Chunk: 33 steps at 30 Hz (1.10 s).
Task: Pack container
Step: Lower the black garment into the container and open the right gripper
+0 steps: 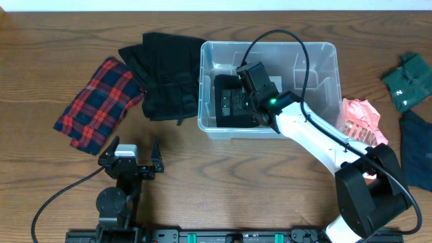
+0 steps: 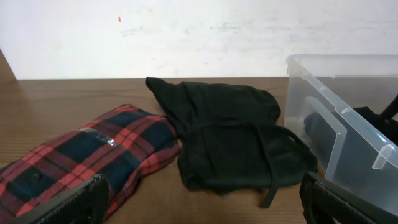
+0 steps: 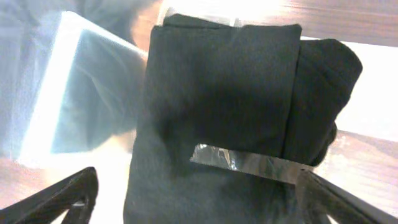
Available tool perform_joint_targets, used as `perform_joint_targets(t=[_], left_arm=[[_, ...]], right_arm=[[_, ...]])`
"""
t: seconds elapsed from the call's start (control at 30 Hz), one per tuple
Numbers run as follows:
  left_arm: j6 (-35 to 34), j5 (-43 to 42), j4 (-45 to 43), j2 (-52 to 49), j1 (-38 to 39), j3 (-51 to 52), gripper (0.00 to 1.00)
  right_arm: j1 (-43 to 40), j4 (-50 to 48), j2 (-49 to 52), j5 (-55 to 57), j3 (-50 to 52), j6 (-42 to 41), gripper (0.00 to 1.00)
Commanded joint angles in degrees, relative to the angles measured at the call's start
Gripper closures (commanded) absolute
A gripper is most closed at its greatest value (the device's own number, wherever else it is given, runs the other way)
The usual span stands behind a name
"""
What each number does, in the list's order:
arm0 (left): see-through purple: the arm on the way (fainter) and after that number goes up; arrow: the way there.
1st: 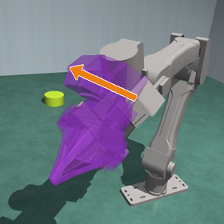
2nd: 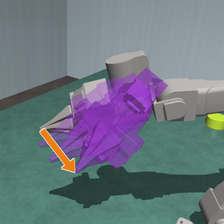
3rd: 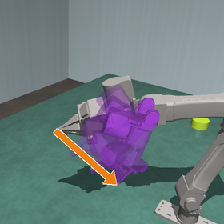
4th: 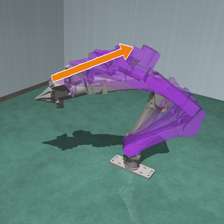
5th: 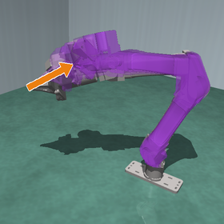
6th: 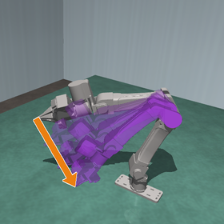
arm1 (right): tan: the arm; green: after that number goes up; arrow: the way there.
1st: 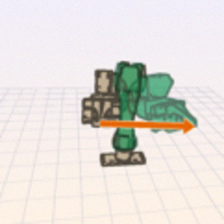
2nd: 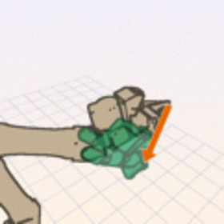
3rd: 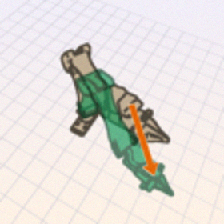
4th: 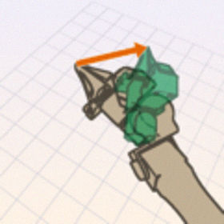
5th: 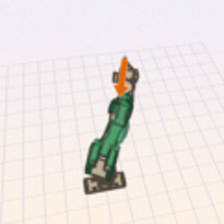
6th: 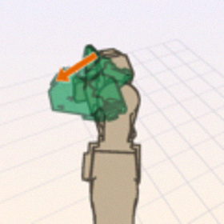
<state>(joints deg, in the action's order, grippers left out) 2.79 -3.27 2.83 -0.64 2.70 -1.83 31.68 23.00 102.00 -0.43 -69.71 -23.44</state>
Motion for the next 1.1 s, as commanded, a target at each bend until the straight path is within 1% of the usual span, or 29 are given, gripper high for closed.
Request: perform_joint_targets(t=[0.0, 0.07, 0.1, 0.13, 0.17, 0.23, 0.27, 0.33, 0.47, 0.7, 0.9, 1.07], left_arm=[[-0.5, -0.2, 0.9, -0.1, 0.2, 1.6, 0.02], [-0.5, -0.2, 0.9, -0.1, 0.2, 1.6, 0.02], [-0.5, -0.2, 0.9, -0.1, 0.2, 1.6, 0.02], [-0.5, -0.2, 0.9, -0.1, 0.2, 1.6, 0.02], [-0.5, -0.2, 0.9, -0.1, 0.2, 1.6, 0.02], [-0.5, -0.2, 0.9, -0.1, 0.2, 1.6, 0.02], [-0.5, -0.2, 0.9, -0.1, 0.2, 1.6, 0.02], [-0.5, -0.2, 0.9, -0.1, 0.2, 1.6, 0.02], [-0.5, -0.2, 0.9, -0.1, 0.2, 1.6, 0.02], [-0.5, -0.2, 0.9, -0.1, 0.2, 1.6, 0.02], [-0.5, -0.2, 0.9, -0.1, 0.2, 1.6, 0.02], [-0.5, -0.2, 0.9, -0.1, 0.2, 1.6, 0.02]], right_arm=[[-0.8, 1.6, -0.5, 0.7, -3.1, 3.8, 0.14], [-2.3, 3.0, -0.5, 0.7, -3.4, 3.8, 0.25], [-3.0, 3.4, -0.5, 0.7, -3.4, 3.8, 0.32], [-3.9, 4.0, -0.5, 0.7, -3.4, 3.8, 0.43], [-4.9, 4.7, -0.5, 0.7, -3.4, 3.8, 0.57], [-6.4, 6.0, -0.5, 1.2, -3.4, 3.8, 0.79], [-7.2, 6.7, -0.5, 2.2, -3.4, 3.8, 0.88], [-8.5, 7.6, -0.5, 3.8, -3.3, 3.8, 0.99], [-9.8, 7.9, -0.2, 3.6, -3.3, 3.8, 0.99], [-8.8, 8.5, 1.4, 4.1, -3.3, 3.7, 0.99], [-8.8, 8.3, 5.9, 6.2, -3.3, 0.0, 0.99], [-8.5, 6.6, 8.9, 6.0, -3.3, -0.3, 0.99]])
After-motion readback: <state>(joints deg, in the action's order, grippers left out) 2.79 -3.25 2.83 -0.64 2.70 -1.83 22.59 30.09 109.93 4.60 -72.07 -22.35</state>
